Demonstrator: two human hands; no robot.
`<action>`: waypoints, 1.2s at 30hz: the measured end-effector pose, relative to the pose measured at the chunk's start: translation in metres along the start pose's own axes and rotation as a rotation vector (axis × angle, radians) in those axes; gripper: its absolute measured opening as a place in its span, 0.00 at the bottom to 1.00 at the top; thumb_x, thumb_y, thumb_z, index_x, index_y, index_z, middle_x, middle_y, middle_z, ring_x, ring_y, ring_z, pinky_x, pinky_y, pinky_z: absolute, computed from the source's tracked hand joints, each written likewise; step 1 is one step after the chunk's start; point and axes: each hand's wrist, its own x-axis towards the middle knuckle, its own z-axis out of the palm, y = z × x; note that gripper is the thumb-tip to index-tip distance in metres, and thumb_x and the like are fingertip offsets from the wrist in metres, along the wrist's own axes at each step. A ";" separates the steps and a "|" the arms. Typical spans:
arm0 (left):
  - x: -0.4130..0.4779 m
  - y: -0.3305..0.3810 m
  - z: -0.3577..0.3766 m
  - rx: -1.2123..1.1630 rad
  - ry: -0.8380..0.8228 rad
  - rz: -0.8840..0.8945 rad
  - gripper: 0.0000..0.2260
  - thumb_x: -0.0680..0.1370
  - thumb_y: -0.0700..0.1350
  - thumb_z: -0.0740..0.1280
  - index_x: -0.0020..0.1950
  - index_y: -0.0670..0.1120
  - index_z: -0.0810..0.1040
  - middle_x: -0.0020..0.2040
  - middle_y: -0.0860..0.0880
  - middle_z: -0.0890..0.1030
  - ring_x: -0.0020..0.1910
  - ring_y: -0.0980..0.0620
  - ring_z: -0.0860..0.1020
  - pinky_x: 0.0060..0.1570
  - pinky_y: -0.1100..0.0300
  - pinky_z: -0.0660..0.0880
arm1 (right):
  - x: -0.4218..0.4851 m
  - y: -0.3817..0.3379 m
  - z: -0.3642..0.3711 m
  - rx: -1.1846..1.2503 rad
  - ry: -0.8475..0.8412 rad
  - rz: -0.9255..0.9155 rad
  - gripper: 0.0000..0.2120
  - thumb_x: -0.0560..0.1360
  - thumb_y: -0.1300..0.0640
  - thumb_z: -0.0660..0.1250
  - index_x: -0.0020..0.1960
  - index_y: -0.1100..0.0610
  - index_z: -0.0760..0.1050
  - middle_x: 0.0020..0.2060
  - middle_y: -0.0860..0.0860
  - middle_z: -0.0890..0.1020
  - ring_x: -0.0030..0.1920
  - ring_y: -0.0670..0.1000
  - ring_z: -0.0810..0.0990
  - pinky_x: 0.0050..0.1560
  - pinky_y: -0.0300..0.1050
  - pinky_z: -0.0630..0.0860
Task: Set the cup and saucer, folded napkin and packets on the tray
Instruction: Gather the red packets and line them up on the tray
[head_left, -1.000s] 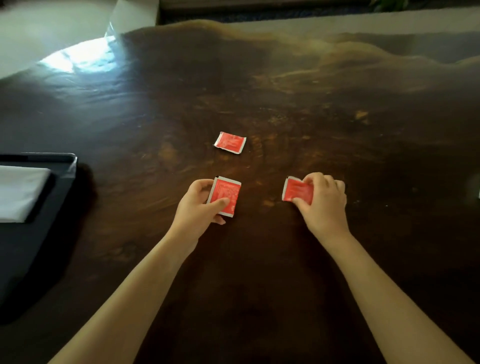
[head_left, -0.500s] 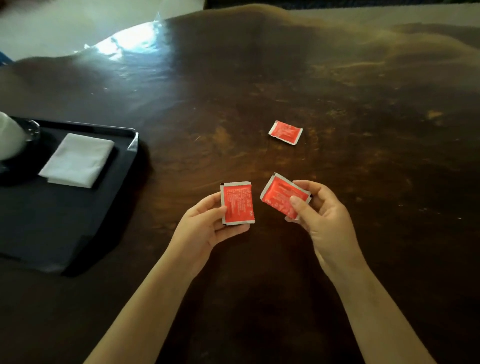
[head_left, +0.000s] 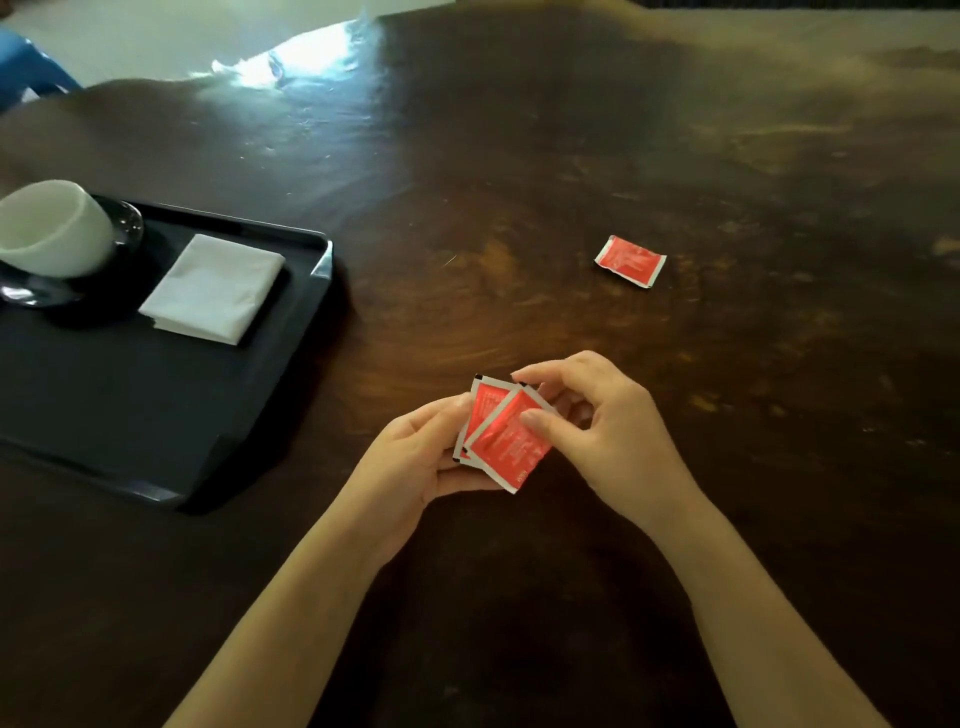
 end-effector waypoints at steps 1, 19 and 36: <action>-0.001 0.000 0.000 0.005 -0.009 0.006 0.16 0.75 0.52 0.62 0.59 0.48 0.77 0.50 0.46 0.84 0.50 0.50 0.83 0.45 0.58 0.81 | 0.002 0.000 0.002 -0.034 0.002 -0.029 0.16 0.72 0.55 0.70 0.59 0.49 0.76 0.48 0.41 0.73 0.46 0.36 0.74 0.44 0.21 0.69; 0.003 -0.012 -0.016 -0.156 0.214 -0.108 0.19 0.76 0.38 0.64 0.68 0.43 0.70 0.55 0.46 0.81 0.53 0.48 0.81 0.48 0.52 0.81 | 0.101 0.087 -0.019 -0.803 0.292 0.144 0.16 0.76 0.55 0.62 0.60 0.62 0.73 0.59 0.59 0.76 0.61 0.60 0.70 0.63 0.55 0.64; -0.032 -0.031 -0.060 -0.170 0.333 -0.170 0.21 0.77 0.37 0.63 0.70 0.45 0.68 0.60 0.45 0.77 0.57 0.46 0.78 0.52 0.49 0.78 | -0.038 0.023 0.054 -0.567 0.316 -0.326 0.08 0.75 0.56 0.65 0.47 0.60 0.81 0.43 0.55 0.84 0.42 0.52 0.81 0.42 0.49 0.79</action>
